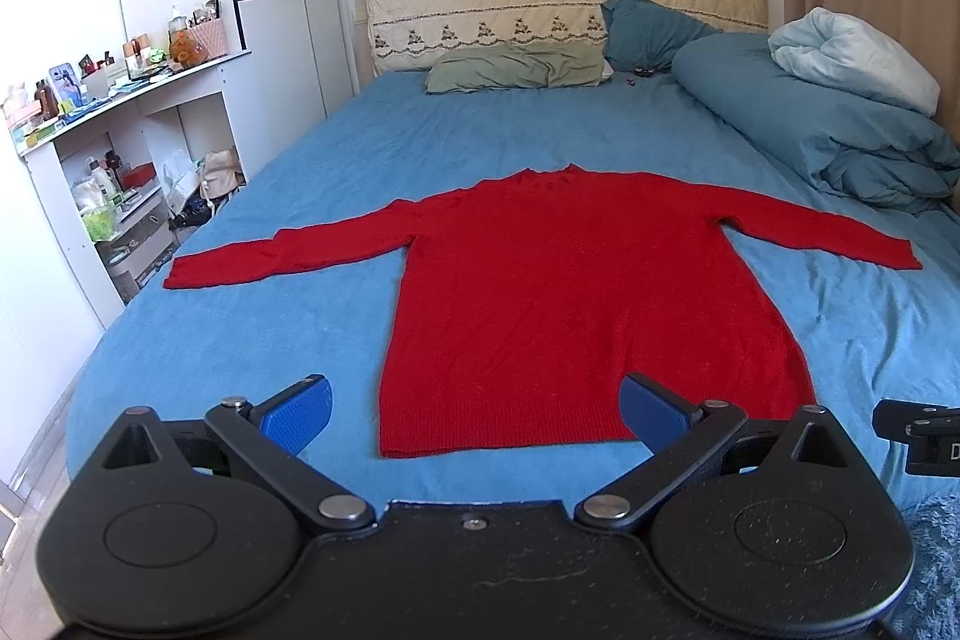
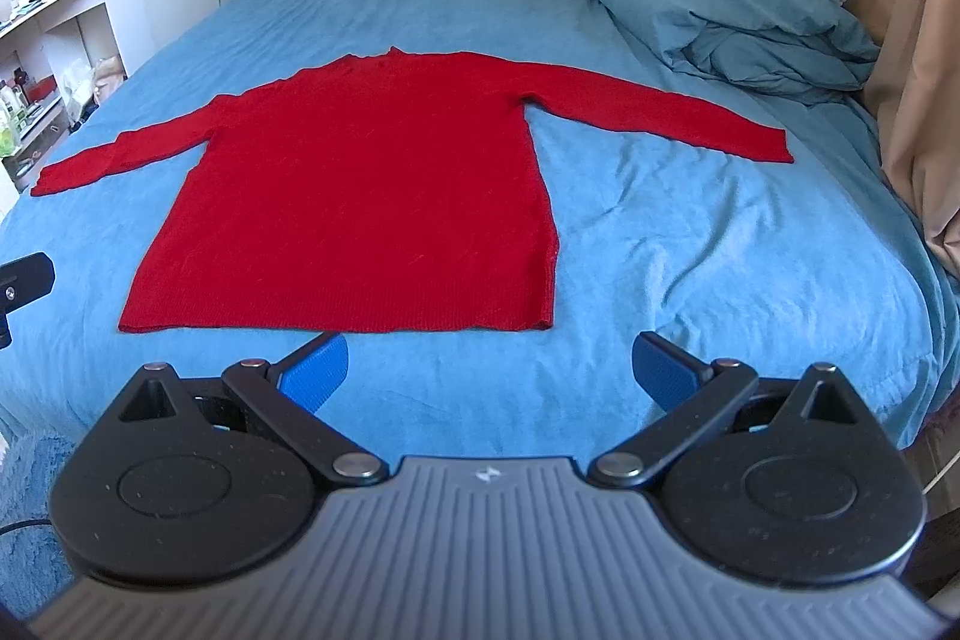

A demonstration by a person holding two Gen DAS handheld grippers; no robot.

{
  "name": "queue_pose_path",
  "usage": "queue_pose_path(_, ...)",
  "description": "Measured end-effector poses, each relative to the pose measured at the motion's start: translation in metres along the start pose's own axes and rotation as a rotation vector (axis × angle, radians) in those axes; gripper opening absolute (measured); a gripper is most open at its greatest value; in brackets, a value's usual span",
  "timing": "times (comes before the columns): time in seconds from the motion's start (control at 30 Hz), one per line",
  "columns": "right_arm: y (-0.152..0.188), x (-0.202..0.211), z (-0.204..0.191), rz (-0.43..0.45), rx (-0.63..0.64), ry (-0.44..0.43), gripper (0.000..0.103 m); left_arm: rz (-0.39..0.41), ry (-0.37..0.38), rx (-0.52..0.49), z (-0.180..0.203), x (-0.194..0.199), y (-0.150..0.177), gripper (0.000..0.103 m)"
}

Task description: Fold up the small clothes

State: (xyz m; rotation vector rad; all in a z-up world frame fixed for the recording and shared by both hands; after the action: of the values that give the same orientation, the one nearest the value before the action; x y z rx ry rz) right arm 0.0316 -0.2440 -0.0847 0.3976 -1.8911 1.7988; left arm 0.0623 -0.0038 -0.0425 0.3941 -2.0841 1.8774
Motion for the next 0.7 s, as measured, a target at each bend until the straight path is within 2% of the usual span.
queue_pose_path(0.7, 0.0015, -0.0002, -0.0062, -0.006, 0.004, -0.009, 0.103, -0.003, -0.002, 0.011, 0.0007, -0.0008, -0.001, 0.103)
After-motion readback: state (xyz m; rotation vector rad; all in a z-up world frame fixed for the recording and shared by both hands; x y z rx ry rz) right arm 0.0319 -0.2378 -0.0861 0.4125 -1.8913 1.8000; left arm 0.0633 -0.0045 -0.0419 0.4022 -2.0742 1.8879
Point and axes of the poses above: each gripper's, at about its wrist camera, not at the fingertips, and x roughly against the way its jaws point, z to its right, y to its underside, the point moved 8 cm from there along -x, roughly the way its jaws point, and after that the axes turned 12 degrees about z, right-handed, at the moved point
